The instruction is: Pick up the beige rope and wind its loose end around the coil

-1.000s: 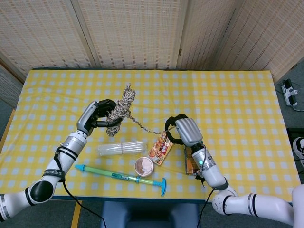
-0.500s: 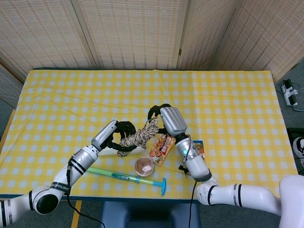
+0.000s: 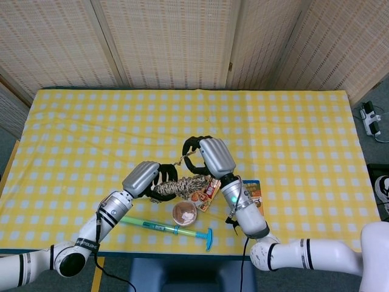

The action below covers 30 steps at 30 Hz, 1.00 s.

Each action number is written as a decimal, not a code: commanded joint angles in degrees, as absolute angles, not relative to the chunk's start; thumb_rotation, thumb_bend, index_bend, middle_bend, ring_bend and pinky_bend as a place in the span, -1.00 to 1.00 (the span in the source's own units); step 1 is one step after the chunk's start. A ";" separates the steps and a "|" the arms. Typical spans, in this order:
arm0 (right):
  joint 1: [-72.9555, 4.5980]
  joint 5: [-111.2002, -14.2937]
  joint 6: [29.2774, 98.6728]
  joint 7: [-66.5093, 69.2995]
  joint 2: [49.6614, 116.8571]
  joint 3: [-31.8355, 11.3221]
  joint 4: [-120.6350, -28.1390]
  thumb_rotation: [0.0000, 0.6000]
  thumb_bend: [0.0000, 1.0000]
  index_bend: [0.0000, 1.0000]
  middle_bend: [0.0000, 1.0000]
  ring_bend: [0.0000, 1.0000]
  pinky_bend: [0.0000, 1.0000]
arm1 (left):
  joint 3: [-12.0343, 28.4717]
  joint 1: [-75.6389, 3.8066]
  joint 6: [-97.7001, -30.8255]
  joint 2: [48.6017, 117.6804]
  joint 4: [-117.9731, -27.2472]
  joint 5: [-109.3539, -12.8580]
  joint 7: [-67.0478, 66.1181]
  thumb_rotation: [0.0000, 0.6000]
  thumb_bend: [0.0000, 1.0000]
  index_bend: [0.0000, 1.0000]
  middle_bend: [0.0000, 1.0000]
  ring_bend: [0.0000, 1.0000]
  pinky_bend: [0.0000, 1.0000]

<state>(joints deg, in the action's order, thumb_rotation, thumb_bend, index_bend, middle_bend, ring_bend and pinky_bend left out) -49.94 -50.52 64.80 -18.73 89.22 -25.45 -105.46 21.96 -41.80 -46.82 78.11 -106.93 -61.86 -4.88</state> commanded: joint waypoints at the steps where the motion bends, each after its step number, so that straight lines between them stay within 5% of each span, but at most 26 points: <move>1: -49.56 -50.92 65.54 -18.76 88.41 -24.87 -107.63 1.00 0.20 0.34 -0.01 -0.10 -0.21 | 18.92 -45.64 -53.82 82.05 -105.14 -55.46 -16.92 1.00 -0.42 0.26 0.29 0.16 0.33; 15: -48.83 -53.17 66.31 -18.45 87.21 -22.01 -112.83 1.00 0.21 0.34 0.00 -0.09 -0.17 | 20.95 -50.00 -60.99 88.13 -101.25 -39.53 -24.83 1.00 -0.42 0.27 0.29 0.18 0.33; 30: -44.81 -61.52 68.75 -16.90 86.02 -15.31 -114.94 1.00 0.21 0.34 0.00 -0.09 -0.17 | 30.45 -47.99 -50.70 81.01 -100.34 -24.33 -7.82 1.00 -0.41 0.27 0.29 0.20 0.33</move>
